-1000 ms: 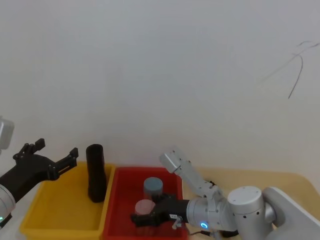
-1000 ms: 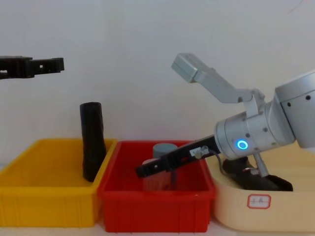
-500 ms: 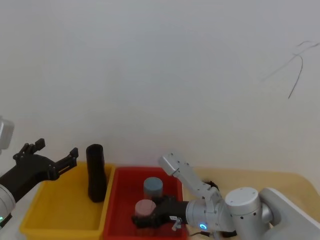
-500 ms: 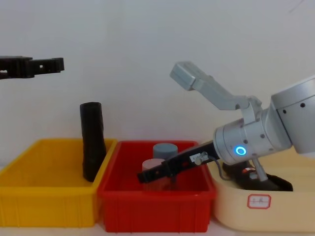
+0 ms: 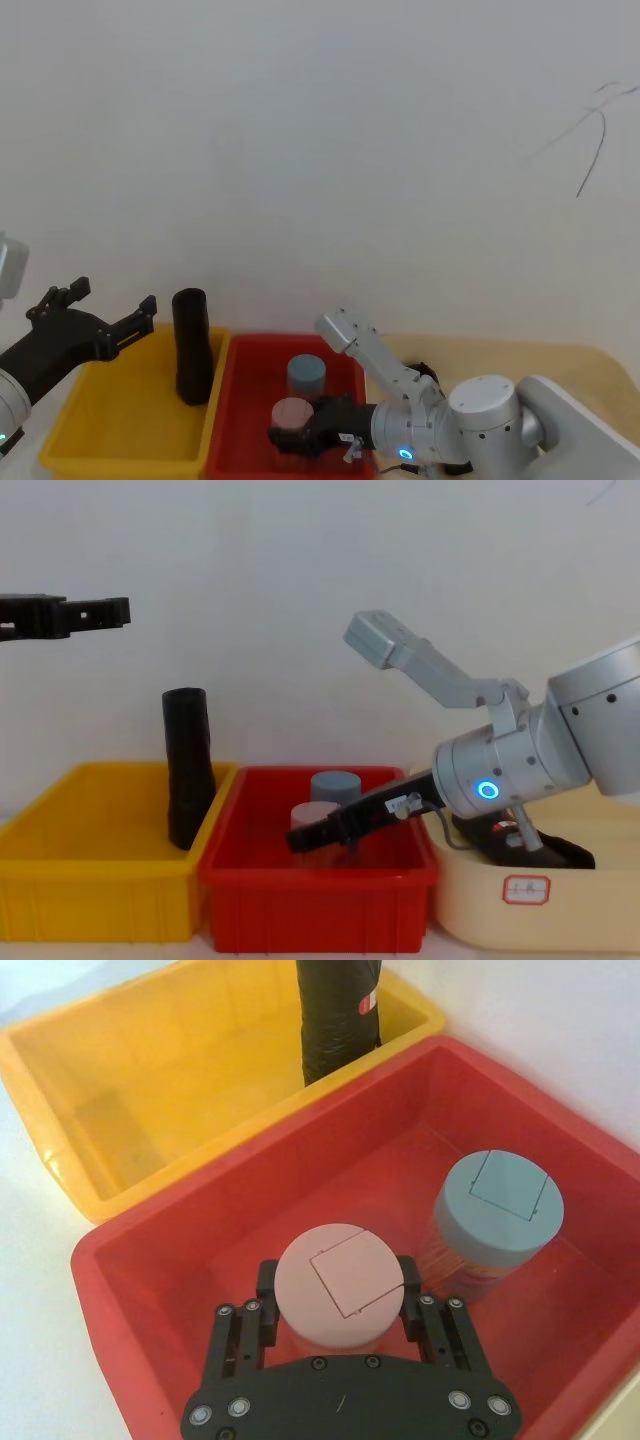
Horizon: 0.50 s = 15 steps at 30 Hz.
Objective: Pick up the garbage bag with the one hand and transfer it to the other hand.
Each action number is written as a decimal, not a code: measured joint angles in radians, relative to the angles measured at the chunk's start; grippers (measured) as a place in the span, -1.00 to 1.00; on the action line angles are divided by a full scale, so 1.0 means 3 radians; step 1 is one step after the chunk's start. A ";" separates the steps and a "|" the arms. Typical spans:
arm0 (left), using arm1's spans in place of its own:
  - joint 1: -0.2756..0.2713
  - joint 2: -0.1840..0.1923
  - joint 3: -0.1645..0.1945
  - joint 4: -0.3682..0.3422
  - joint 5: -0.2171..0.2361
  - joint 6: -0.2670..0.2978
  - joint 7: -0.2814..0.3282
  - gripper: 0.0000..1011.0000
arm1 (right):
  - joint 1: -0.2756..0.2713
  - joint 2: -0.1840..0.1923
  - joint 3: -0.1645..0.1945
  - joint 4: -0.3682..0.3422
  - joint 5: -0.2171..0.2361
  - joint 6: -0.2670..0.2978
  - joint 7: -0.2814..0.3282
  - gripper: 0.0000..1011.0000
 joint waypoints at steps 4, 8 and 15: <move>0.0000 0.0000 0.0000 0.0000 0.0000 0.0000 0.0000 0.98 | -0.0015 0.0008 0.0016 -0.0026 0.0000 0.0004 -0.0001 0.31; 0.0000 0.0000 0.0000 0.0000 0.0000 0.0000 0.0000 0.98 | -0.0067 0.0047 0.0063 -0.0147 0.0014 0.0040 -0.0027 0.31; 0.0000 0.0000 0.0000 0.0000 0.0000 0.0000 0.0000 0.98 | -0.0187 0.0160 0.0190 -0.0505 0.0088 0.0147 -0.0096 0.31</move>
